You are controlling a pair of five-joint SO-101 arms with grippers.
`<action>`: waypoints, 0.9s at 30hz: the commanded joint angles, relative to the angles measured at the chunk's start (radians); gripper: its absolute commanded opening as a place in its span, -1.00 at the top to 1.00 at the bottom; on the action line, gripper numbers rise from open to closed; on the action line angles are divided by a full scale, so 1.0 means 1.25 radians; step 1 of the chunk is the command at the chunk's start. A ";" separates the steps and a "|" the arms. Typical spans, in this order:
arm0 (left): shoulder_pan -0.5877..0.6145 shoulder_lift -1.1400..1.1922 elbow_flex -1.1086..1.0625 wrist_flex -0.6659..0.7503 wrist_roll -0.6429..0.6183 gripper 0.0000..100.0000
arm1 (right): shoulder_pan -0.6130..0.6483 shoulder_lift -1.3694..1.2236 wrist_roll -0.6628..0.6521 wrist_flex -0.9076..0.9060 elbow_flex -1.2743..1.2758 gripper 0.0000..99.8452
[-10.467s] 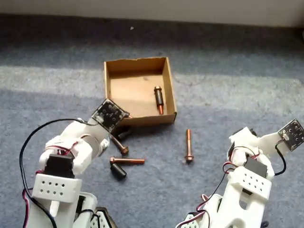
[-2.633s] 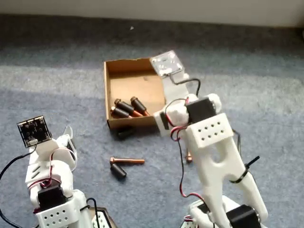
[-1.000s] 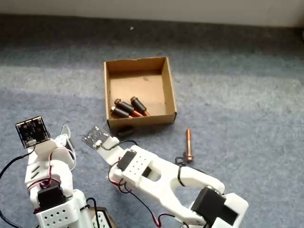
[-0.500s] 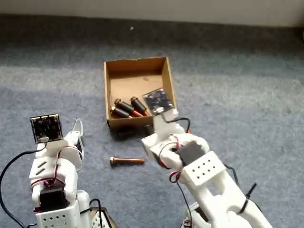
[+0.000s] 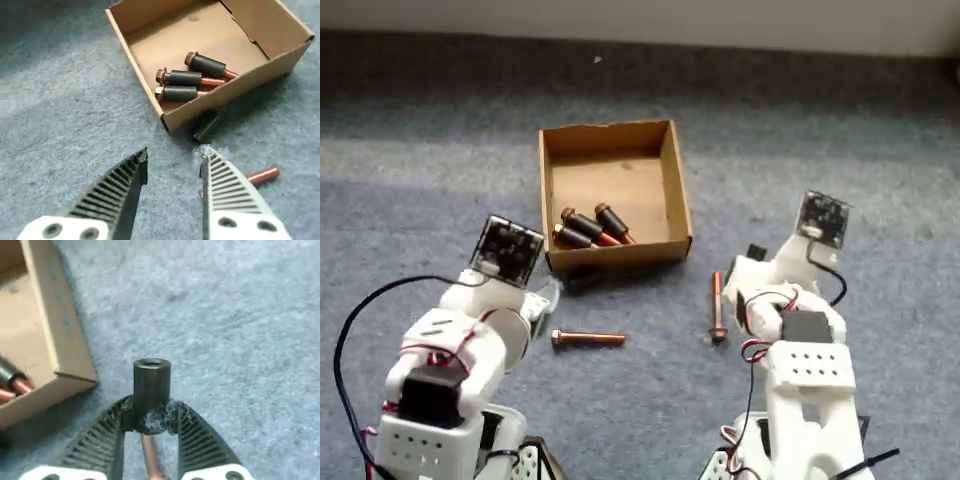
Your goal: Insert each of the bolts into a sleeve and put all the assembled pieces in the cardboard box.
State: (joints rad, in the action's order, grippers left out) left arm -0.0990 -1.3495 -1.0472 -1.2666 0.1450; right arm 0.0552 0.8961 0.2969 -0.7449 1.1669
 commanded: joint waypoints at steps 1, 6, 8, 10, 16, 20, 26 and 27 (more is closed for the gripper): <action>-0.067 0.186 0.129 -0.005 0.027 0.63 | -0.082 0.025 0.060 0.091 0.019 0.99; -0.148 0.422 0.272 -0.001 0.069 0.52 | -0.184 0.025 0.113 0.160 0.046 0.99; -0.158 0.515 0.327 -0.007 0.088 0.52 | -0.191 0.025 0.115 0.170 0.048 0.99; -0.158 0.597 0.357 -0.010 0.129 0.52 | -0.195 0.025 0.120 0.170 0.048 0.99; -0.168 0.749 0.387 -0.080 -0.009 0.54 | -0.192 0.025 0.119 0.170 0.050 0.99; -0.208 0.775 0.392 -0.139 -0.248 0.56 | -0.190 0.025 0.119 0.170 0.050 0.99; -0.213 0.818 0.382 -0.163 -0.410 0.56 | -0.190 0.025 0.119 0.170 0.050 0.99; -0.212 0.832 0.373 -0.162 -0.422 0.56 | -0.190 0.025 0.119 0.170 0.050 0.99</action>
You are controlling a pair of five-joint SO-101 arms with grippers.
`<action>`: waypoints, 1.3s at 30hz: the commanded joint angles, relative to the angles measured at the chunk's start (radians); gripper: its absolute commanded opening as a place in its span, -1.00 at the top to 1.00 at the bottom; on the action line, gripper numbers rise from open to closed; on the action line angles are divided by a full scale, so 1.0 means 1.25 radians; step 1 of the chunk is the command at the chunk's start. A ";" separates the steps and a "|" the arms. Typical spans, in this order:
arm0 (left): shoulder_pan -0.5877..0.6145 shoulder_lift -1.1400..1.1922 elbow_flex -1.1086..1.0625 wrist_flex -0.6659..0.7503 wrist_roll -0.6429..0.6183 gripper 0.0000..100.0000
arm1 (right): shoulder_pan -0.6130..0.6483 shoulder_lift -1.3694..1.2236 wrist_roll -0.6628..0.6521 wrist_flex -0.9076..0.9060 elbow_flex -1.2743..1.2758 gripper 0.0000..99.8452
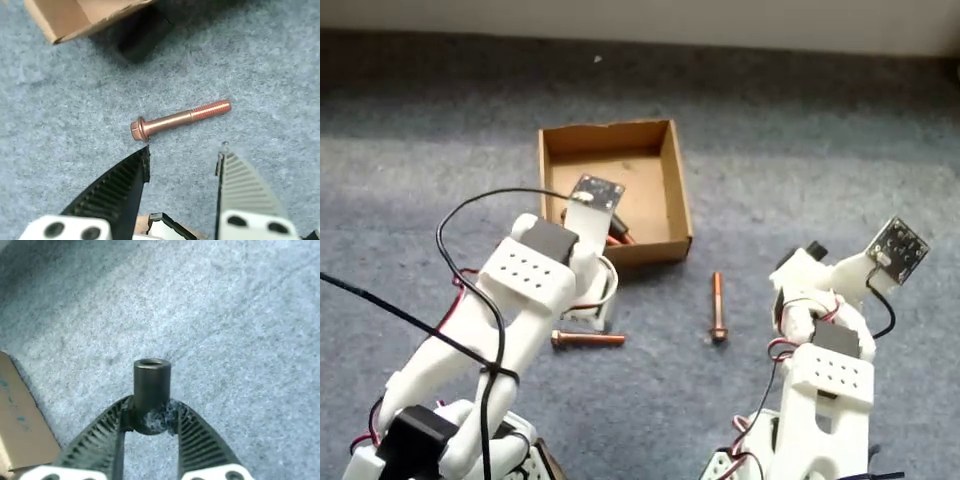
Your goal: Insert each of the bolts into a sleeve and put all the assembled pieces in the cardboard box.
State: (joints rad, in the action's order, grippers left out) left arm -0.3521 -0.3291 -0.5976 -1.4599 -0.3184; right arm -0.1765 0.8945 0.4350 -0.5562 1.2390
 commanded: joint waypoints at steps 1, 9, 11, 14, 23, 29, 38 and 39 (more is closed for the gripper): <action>-0.010 0.029 0.004 -0.007 -0.058 0.56 | -0.004 0.026 0.009 0.019 -0.008 0.99; -0.012 0.110 -0.079 -0.001 -0.058 0.56 | -0.003 0.028 0.009 0.019 0.010 0.99; -0.008 0.125 -0.091 -0.001 -0.056 0.56 | -0.003 0.028 0.009 0.019 0.012 0.99; -0.002 0.154 -0.100 0.000 -0.055 0.56 | -0.003 0.028 0.009 0.019 0.012 0.99; 0.160 0.346 -0.078 0.185 -0.014 0.81 | -0.003 0.028 0.009 0.019 0.012 0.99; 0.292 0.406 0.125 0.156 -0.014 0.95 | -0.003 0.028 0.009 0.019 0.012 0.99; 0.365 0.403 0.444 -0.058 -0.017 0.99 | -0.003 0.028 0.005 0.019 0.012 0.99; 0.355 0.403 0.460 -0.086 -0.017 0.99 | -0.003 0.028 0.005 0.019 0.012 0.99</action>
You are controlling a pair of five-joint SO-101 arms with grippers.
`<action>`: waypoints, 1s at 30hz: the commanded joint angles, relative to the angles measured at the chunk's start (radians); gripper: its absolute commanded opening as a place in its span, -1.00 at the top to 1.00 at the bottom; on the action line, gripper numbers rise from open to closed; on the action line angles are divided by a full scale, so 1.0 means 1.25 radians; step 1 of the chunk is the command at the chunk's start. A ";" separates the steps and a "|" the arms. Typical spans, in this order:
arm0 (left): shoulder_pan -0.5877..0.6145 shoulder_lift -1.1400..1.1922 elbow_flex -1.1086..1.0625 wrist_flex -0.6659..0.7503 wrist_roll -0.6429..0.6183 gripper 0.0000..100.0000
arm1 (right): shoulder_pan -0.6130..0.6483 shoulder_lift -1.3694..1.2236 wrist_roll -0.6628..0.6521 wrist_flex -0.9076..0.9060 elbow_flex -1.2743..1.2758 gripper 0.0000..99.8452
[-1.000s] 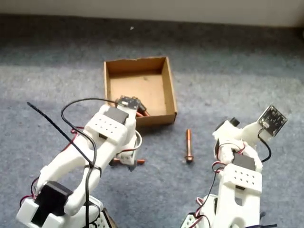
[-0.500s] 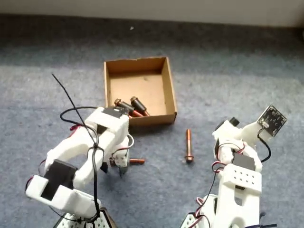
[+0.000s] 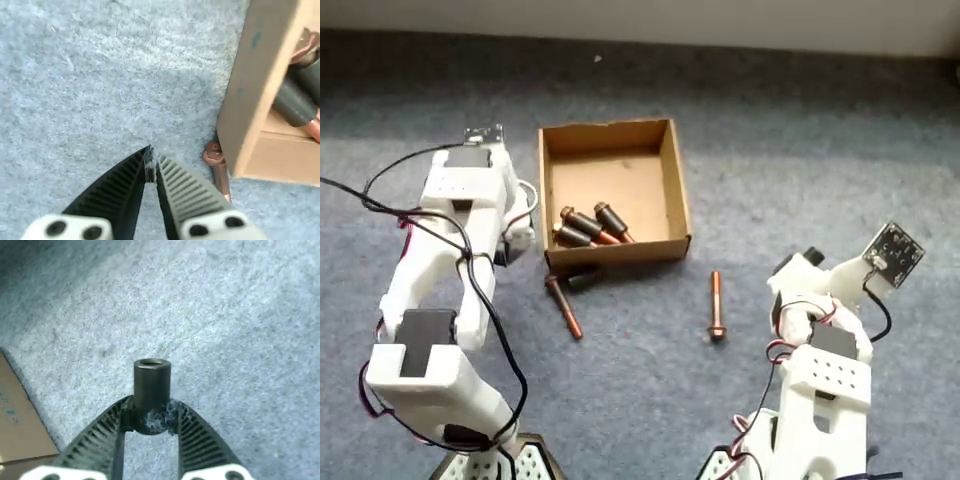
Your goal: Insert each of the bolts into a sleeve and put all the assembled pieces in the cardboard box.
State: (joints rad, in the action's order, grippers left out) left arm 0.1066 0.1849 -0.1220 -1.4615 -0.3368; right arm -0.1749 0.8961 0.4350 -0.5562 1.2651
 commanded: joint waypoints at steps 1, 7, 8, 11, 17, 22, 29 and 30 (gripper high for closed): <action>-0.020 -0.008 0.091 -0.108 -0.002 0.99 | -0.004 0.026 0.005 0.019 -0.009 0.99; -0.112 -0.006 0.071 -0.163 -0.009 0.99 | -0.004 0.026 0.004 0.019 -0.009 0.99; -0.131 -0.006 0.060 -0.162 -0.028 0.99 | -0.004 0.026 0.004 0.019 -0.009 0.99; -0.186 0.001 0.024 -0.142 -0.072 0.99 | -0.004 0.026 0.004 0.019 -0.009 0.99; -0.215 0.001 -0.069 -0.026 -0.110 0.98 | -0.004 0.026 0.002 0.019 -0.009 0.99; -0.195 0.002 -0.111 0.023 -0.112 0.78 | -0.004 0.026 0.002 0.019 -0.009 0.99; -0.136 0.003 -0.164 0.106 -0.112 0.62 | -0.004 0.026 0.002 0.019 -0.009 0.99; -0.136 0.003 -0.180 0.123 -0.110 0.62 | -0.004 0.026 0.002 0.019 -0.009 0.99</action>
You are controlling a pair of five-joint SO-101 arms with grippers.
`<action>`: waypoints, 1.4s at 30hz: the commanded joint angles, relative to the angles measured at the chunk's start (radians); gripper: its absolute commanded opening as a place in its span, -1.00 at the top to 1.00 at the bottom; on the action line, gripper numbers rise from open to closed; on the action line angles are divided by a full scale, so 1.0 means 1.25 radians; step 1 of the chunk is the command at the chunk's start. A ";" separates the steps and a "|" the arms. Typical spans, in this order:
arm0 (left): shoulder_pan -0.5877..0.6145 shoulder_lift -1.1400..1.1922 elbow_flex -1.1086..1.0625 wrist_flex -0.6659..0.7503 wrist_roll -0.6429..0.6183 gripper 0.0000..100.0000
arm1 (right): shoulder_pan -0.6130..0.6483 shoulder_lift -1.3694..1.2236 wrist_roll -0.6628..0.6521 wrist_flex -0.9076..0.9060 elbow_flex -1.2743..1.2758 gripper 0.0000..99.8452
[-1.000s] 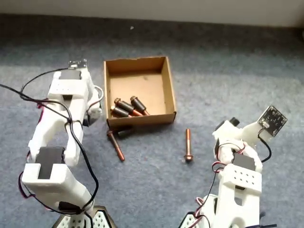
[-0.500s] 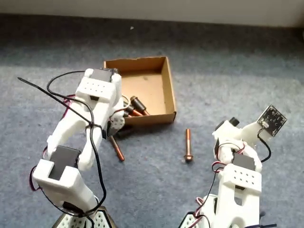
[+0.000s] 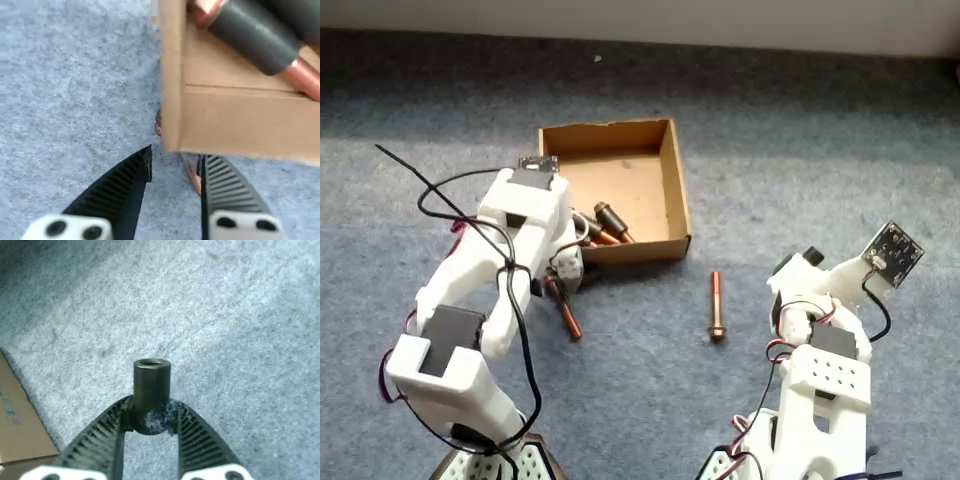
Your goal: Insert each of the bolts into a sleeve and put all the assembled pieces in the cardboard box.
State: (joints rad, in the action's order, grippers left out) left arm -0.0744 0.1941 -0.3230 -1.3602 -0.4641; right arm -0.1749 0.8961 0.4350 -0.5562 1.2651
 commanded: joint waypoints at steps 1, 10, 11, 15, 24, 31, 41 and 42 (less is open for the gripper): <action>0.009 -0.004 -0.037 0.059 -0.007 0.62 | -0.004 0.026 0.002 0.019 -0.009 0.99; 0.007 -0.004 -0.091 0.115 -0.009 0.62 | -0.004 0.026 0.002 0.019 -0.009 0.99; 0.007 -0.004 -0.093 0.126 -0.010 0.62 | -0.004 0.026 0.002 0.019 -0.009 0.99; 0.012 0.039 -0.078 0.160 -0.010 0.84 | -0.004 0.033 0.002 0.019 -0.009 0.99; 0.007 0.105 0.018 0.064 -0.009 0.99 | -0.003 0.034 0.002 0.013 -0.012 0.99; 0.012 -0.080 -0.017 0.039 -0.004 0.99 | 0.088 0.077 -0.071 -0.105 -0.040 0.99; 0.008 -0.424 -0.069 0.044 0.033 0.99 | 0.290 0.431 -0.163 -0.240 -0.041 0.99; 0.008 -0.451 -0.073 0.044 0.044 0.99 | 0.315 0.452 -0.169 -0.246 -0.034 0.99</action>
State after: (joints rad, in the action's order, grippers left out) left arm -0.0744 -0.2447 -0.4135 -1.3065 -0.4488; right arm 0.1350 1.3579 0.2539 -0.8462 1.2651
